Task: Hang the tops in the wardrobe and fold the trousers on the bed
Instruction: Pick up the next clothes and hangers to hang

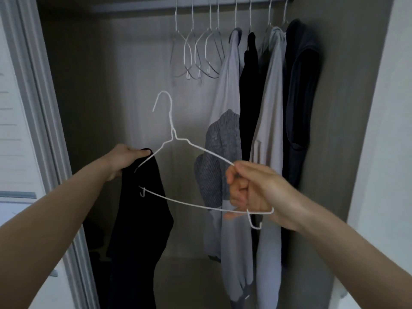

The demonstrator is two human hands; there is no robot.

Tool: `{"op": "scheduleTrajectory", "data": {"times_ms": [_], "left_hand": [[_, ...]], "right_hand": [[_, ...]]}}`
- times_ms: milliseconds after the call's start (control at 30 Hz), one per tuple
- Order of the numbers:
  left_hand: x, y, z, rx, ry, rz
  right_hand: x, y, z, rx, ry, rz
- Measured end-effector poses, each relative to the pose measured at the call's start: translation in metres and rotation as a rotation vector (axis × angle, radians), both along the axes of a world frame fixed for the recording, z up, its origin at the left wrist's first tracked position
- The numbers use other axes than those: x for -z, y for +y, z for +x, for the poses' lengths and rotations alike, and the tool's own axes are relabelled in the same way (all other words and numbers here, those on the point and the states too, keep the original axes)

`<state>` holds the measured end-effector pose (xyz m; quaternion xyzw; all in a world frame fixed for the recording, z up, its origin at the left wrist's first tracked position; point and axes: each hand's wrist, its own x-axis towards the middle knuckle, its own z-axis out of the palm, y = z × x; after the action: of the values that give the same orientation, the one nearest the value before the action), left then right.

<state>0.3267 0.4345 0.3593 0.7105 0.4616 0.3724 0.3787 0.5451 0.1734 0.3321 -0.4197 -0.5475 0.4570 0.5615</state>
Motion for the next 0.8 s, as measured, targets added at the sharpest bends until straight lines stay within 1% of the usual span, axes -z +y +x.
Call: {"op": "scheduleTrajectory", "data": {"times_ms": [133, 200, 267, 300, 333, 400, 433, 467, 500, 533, 600, 667, 733, 767, 800], "left_hand": [[-0.021, -0.027, 0.026, 0.108, -0.061, 0.022], [-0.033, -0.039, 0.033, 0.154, -0.092, 0.096], [-0.045, -0.048, 0.029, 0.207, -0.076, 0.215], [-0.048, -0.050, 0.025, 0.234, -0.026, 0.306], [-0.051, -0.051, 0.019, 0.227, 0.073, 0.446], [-0.056, -0.052, 0.009, 0.124, 0.338, 0.744], [-0.057, -0.053, 0.006, 0.086, 0.399, 0.840], [-0.057, -0.055, 0.005, 0.095, 0.398, 0.880], [-0.057, -0.056, 0.004, 0.146, 0.332, 0.880], [-0.056, -0.058, 0.004, 0.199, 0.230, 0.859], [-0.055, -0.061, 0.005, 0.234, 0.051, 0.851], [-0.056, -0.066, 0.010, 0.236, 0.003, 0.883], [-0.058, -0.071, 0.017, 0.247, 0.005, 0.898], [-0.058, -0.073, 0.020, 0.255, 0.000, 0.902], [-0.058, -0.074, 0.023, 0.261, -0.002, 0.904]], "right_hand": [[0.021, 0.029, -0.015, 0.020, 0.050, -0.024], [0.027, 0.036, -0.019, 0.016, 0.119, 0.002], [0.030, 0.038, -0.020, 0.000, 0.201, 0.055], [0.030, 0.037, -0.019, -0.009, 0.238, 0.085], [0.030, 0.037, -0.018, -0.018, 0.279, 0.113], [0.029, 0.037, -0.016, -0.047, 0.346, 0.167], [0.030, 0.037, -0.016, -0.080, 0.355, 0.188], [0.030, 0.038, -0.016, -0.135, 0.356, 0.202], [0.032, 0.039, -0.015, -0.209, 0.366, 0.195], [0.033, 0.041, -0.013, -0.289, 0.389, 0.160], [0.036, 0.048, -0.009, -0.442, 0.454, 0.049], [0.040, 0.056, -0.010, -0.533, 0.481, -0.037], [0.045, 0.065, -0.018, -0.543, 0.451, -0.088], [0.047, 0.069, -0.024, -0.495, 0.383, -0.102], [0.050, 0.073, -0.031, -0.413, 0.264, -0.098]]}}
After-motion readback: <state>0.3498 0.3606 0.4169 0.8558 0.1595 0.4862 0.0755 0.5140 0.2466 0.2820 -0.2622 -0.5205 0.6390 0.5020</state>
